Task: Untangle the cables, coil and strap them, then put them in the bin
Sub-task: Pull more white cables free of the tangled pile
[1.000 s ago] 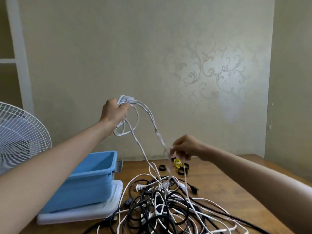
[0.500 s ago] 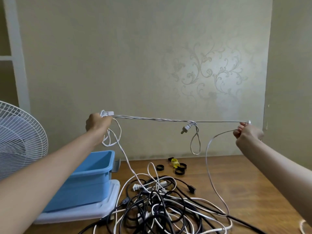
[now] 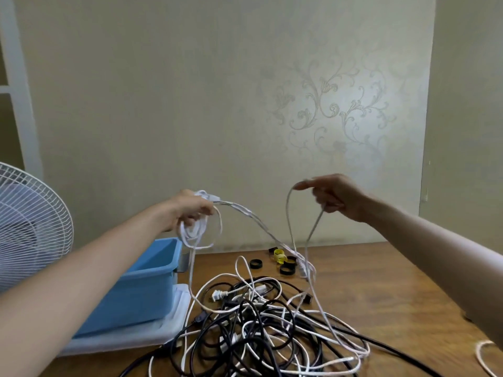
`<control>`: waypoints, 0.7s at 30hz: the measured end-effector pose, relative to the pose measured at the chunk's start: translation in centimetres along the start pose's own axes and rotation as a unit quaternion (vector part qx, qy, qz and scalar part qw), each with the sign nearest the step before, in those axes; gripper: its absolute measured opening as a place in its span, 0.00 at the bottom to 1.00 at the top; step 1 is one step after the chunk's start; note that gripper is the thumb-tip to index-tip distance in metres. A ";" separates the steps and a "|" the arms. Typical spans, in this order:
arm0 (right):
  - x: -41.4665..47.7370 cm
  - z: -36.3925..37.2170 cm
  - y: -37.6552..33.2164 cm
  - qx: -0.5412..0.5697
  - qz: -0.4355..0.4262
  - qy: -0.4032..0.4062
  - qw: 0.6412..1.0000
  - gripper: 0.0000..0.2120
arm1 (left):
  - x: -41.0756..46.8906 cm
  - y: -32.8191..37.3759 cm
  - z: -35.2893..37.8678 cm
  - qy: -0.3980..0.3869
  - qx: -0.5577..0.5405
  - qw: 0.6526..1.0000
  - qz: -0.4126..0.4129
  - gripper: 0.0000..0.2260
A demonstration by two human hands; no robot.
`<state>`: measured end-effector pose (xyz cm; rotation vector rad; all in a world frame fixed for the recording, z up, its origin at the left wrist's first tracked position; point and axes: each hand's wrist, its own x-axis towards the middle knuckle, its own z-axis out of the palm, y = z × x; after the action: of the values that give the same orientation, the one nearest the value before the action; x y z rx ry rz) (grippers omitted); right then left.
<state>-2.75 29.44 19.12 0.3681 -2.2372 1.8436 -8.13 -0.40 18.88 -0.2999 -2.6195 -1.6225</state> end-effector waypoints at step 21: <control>0.7 -4.5 -11.7 0.270 -0.127 0.155 0.942 0.07 | 0.3 -2.5 3.1 -0.105 0.276 0.955 0.033 0.21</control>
<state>0.49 31.73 31.05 0.3976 -1.3889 2.1631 -8.66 1.34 15.31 -0.5404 -3.0338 -0.8169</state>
